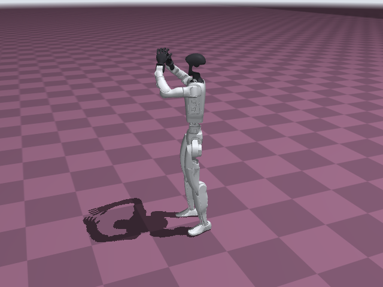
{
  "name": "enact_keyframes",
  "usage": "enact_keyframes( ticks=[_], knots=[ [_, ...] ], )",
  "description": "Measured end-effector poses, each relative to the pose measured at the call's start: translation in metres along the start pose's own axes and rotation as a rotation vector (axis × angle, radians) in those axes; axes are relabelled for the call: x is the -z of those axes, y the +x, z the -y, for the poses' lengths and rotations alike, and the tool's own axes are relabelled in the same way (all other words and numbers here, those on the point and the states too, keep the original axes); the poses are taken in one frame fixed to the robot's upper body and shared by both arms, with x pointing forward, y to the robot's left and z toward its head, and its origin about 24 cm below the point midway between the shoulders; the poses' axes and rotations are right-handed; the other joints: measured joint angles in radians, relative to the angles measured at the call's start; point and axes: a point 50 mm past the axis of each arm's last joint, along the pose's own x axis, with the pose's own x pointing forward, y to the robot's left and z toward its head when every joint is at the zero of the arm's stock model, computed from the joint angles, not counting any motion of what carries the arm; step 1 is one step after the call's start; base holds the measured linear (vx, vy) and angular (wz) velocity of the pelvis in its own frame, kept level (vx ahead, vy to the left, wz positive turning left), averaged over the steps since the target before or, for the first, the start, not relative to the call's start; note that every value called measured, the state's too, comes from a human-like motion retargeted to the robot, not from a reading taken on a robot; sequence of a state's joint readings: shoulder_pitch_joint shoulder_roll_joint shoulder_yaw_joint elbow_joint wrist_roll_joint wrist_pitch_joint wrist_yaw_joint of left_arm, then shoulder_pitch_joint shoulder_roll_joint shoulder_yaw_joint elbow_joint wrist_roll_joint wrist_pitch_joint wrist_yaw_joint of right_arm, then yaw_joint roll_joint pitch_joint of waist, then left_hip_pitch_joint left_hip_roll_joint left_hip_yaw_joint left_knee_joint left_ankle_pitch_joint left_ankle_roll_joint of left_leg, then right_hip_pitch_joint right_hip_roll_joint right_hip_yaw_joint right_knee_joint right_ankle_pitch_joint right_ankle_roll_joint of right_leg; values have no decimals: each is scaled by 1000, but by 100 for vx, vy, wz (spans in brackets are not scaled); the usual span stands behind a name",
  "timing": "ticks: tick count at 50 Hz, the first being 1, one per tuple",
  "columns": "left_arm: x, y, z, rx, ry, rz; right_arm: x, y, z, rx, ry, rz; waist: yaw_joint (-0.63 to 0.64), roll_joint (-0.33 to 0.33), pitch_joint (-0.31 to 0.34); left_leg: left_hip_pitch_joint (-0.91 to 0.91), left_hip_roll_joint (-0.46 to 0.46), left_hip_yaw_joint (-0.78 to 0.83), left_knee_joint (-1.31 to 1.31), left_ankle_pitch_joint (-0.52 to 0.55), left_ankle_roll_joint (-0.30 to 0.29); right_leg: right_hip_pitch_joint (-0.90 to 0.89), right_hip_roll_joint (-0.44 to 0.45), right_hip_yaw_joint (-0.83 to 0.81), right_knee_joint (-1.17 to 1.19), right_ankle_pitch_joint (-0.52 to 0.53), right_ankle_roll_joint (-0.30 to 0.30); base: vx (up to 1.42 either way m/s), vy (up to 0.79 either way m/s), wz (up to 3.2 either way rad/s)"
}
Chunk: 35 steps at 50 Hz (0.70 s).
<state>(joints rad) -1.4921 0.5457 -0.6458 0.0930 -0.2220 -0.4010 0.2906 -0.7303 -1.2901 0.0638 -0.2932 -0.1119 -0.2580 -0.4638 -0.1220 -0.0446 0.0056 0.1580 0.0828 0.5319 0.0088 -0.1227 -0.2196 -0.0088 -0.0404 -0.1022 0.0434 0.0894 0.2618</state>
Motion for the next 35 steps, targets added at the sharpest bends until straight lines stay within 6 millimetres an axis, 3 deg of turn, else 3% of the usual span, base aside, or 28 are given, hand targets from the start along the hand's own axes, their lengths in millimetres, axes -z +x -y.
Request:
enact_keyframes(
  ticks=[4,8,35],
  knots=[
    [-27,22,2,43,96,160,-12,17,14,22,-95,117,-14,11,-4,7,12,5,0,-7,-8,9,15,-2,-6,-15,0,14,-7,-7],
    [-39,31,3,88,182,235,-16,26,21,29,-141,170,-27,17,-12,17,16,9,1,-16,-15,31,20,1,-31,-26,0,12,-3,-5],
    [-45,32,1,93,199,277,-24,44,34,16,-231,255,-81,33,-13,29,28,18,-9,-32,-20,42,37,-2,-44,-45,0,3,0,-1]
  ],
)
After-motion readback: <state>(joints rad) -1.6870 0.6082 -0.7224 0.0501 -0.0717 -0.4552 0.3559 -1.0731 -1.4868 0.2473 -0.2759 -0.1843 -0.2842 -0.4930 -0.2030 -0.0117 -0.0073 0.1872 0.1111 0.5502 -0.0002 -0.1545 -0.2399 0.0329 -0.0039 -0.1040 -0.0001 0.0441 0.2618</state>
